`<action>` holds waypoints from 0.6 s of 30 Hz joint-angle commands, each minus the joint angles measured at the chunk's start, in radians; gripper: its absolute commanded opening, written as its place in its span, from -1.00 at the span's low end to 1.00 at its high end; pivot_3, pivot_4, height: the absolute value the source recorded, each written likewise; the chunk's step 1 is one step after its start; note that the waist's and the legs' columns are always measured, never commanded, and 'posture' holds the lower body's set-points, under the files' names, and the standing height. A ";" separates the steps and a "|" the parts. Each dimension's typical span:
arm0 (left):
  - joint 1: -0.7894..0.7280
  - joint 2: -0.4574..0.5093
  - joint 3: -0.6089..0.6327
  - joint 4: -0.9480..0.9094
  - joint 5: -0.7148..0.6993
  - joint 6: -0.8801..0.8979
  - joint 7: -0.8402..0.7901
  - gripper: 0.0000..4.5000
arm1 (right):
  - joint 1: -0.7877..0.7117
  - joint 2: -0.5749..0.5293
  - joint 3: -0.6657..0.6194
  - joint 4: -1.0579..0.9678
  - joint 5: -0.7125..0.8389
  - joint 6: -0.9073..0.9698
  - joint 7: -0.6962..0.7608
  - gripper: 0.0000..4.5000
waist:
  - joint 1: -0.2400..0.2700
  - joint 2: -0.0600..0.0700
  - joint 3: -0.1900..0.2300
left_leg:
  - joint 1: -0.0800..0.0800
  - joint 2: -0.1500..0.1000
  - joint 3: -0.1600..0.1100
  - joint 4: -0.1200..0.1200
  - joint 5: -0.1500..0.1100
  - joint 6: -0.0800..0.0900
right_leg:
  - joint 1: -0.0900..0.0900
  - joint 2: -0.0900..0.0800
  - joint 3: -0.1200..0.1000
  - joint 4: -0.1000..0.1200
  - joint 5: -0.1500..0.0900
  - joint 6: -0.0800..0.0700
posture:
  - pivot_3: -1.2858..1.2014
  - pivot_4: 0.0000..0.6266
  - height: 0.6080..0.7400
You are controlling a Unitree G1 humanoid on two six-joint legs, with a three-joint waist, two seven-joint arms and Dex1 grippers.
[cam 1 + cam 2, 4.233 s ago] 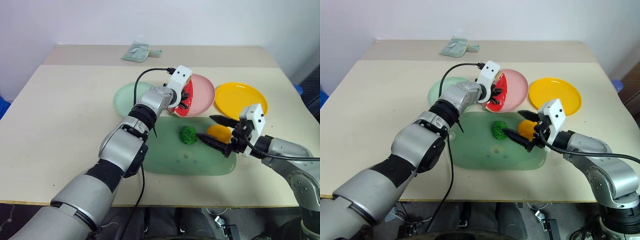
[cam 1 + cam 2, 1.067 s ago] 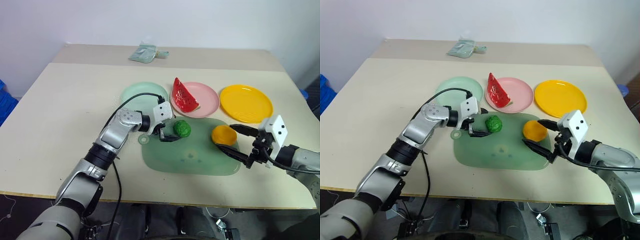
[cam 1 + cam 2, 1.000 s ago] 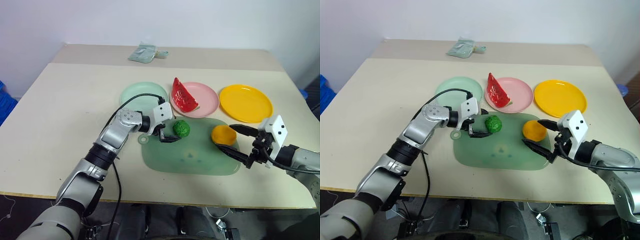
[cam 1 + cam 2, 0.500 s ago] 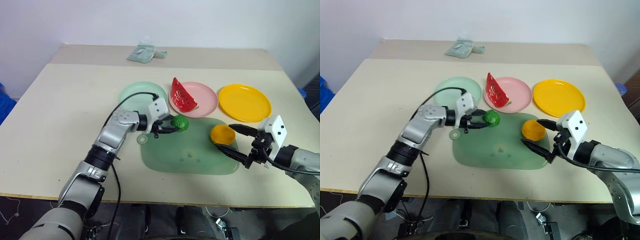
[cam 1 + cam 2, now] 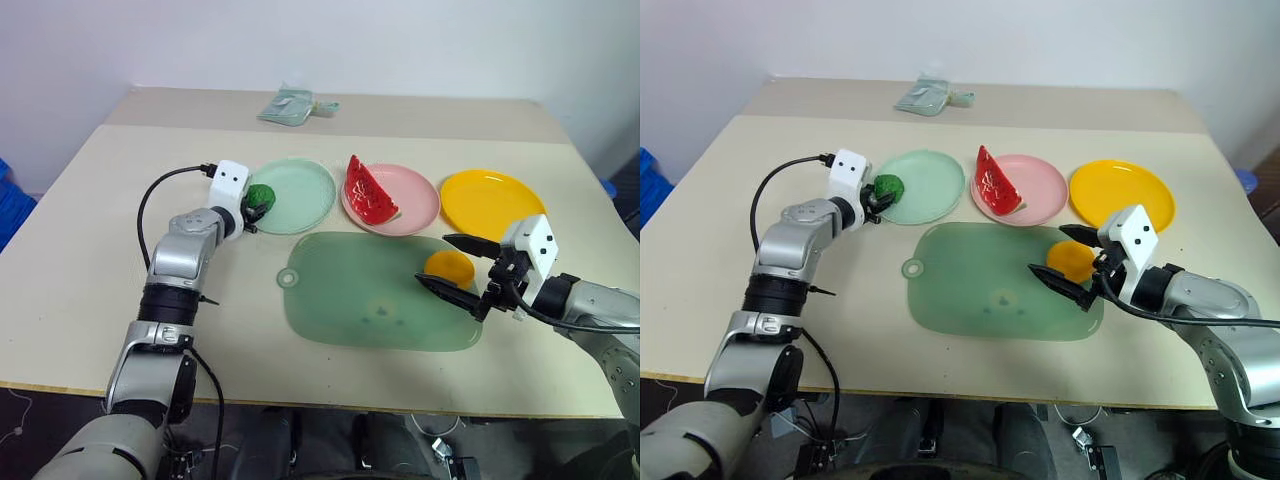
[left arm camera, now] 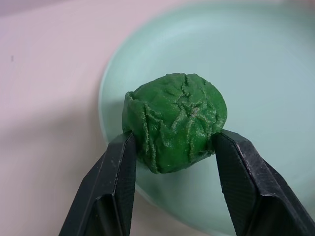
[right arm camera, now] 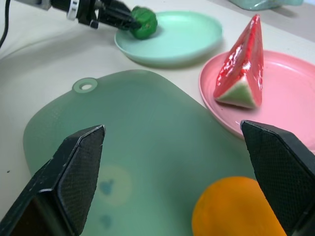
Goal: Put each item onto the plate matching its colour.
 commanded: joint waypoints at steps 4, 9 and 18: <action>-0.011 0.015 -0.012 -0.059 -0.028 -0.079 -0.079 0.99 | -0.006 0.008 -0.011 -0.010 -0.006 0.010 -0.036 1.00 | -0.005 0.000 0.000 | 0.000 0.000 0.000 -0.001 0.000 0.000 | -0.002 0.000 0.001 0.000 0.000 0.000 | 0.03 -0.52 1.00; 0.069 0.084 -0.001 -0.225 -0.069 -0.114 -0.181 0.99 | -0.010 -0.001 -0.018 0.018 -0.016 0.042 -0.065 1.00 | -0.008 0.000 0.000 | 0.000 0.001 0.001 -0.001 0.000 -0.001 | -0.002 0.000 0.001 0.001 0.000 0.000 | 0.03 -0.52 1.00; 0.337 0.239 -0.108 -0.672 -0.281 -0.098 -0.546 0.99 | 0.006 -0.009 0.082 0.069 -0.181 0.014 -0.107 1.00 | -0.025 0.001 0.000 | 0.000 0.001 0.001 -0.003 0.000 -0.001 | -0.001 -0.003 0.001 -0.001 0.000 0.000 | 0.03 -0.52 1.00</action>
